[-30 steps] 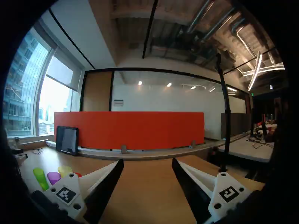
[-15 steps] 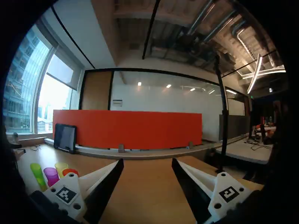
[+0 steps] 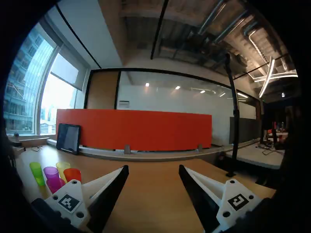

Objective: Pour water

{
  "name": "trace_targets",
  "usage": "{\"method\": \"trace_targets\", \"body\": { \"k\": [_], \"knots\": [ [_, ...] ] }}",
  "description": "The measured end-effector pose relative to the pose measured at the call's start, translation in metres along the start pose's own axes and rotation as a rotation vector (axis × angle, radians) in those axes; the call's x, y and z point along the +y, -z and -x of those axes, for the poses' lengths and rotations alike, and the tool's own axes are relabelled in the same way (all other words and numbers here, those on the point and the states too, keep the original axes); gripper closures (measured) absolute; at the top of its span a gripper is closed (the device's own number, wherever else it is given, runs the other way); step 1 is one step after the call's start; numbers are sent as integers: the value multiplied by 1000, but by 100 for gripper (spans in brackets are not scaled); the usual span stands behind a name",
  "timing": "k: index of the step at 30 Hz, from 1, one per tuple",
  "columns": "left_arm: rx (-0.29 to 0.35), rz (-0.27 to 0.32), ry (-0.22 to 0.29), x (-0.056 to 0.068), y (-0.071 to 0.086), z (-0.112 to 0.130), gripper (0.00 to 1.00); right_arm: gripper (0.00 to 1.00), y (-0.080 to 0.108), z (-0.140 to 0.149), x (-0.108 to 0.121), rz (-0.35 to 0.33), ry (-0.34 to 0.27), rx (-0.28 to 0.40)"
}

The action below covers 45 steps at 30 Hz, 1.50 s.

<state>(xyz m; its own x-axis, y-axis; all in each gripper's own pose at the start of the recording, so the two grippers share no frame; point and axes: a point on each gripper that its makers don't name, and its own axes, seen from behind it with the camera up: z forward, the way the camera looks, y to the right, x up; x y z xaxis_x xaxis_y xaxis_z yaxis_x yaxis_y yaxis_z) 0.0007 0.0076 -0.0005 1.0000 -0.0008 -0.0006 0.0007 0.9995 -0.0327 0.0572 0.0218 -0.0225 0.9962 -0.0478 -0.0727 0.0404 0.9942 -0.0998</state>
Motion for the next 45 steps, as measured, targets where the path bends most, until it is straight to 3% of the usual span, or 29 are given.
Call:
{"method": "trace_targets", "body": {
  "k": [9, 15, 24, 45],
  "knots": [
    [0, 0, 0, 0, 0, 0, 3, 0, -5, 11, -19, -49, 4, 21],
    [0, 0, 0, -1, 0, 0, 3, 0, -10, 27, -28, -75, 18, -1],
    [0, 0, 0, 0, 0, 1, 3, 0, -16, 46, -26, -78, -11, -43],
    [0, 0, 0, 0, 0, 0, 4, 0, -17, 56, -20, -78, -43, -74]
  ]
}}
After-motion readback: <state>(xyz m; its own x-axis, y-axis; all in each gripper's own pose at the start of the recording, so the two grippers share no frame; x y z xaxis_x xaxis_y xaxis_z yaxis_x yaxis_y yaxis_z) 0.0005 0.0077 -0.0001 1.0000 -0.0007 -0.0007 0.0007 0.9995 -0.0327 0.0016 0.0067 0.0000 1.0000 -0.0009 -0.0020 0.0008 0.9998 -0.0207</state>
